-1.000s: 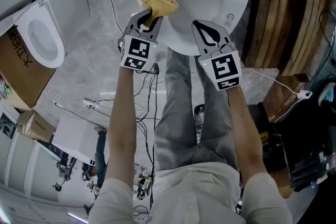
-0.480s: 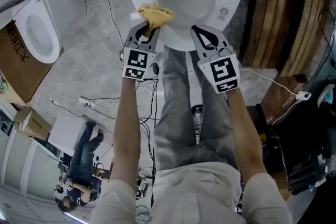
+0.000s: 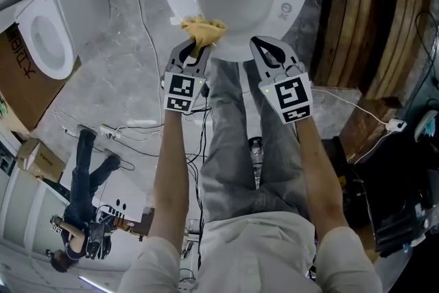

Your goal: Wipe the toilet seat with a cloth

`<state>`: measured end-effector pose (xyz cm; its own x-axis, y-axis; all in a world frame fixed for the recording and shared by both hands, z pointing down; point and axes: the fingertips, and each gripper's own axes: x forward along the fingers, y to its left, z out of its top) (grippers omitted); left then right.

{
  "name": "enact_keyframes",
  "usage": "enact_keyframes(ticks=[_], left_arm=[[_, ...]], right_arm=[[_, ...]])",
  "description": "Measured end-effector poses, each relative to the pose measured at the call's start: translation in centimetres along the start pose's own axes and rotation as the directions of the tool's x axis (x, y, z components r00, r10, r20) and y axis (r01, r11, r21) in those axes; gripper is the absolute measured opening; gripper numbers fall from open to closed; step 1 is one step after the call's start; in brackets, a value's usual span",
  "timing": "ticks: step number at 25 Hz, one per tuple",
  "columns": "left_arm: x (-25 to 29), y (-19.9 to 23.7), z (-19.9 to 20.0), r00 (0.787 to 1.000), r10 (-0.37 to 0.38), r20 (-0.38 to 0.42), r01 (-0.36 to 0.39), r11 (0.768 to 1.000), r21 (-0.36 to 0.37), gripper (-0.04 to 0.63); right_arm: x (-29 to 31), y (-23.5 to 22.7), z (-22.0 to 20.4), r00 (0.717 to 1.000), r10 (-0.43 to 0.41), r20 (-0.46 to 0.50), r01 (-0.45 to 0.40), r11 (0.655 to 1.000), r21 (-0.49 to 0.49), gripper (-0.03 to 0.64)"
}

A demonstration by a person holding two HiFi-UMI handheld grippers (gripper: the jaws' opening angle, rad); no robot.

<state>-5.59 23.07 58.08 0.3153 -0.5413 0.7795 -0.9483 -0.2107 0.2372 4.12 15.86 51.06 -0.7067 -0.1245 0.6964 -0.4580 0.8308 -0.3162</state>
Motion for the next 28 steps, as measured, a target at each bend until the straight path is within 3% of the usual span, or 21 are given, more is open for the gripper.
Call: enact_keyframes(ticks=[13,28], left_arm=[[0.3,-4.4,-1.3,1.0,-0.022,0.001,0.022,0.997,-0.08,0.081],[2.9,-10.6,-0.1,0.995,-0.098,-0.005,0.097,0.991,-0.092,0.081]], right_arm=[[-1.9,-0.9,-2.7,1.0,-0.014,-0.014,0.014,0.999,0.028,0.008],[-3.9,-2.7,-6.2,0.998,-0.059,-0.025,0.062,0.991,0.116,0.008]])
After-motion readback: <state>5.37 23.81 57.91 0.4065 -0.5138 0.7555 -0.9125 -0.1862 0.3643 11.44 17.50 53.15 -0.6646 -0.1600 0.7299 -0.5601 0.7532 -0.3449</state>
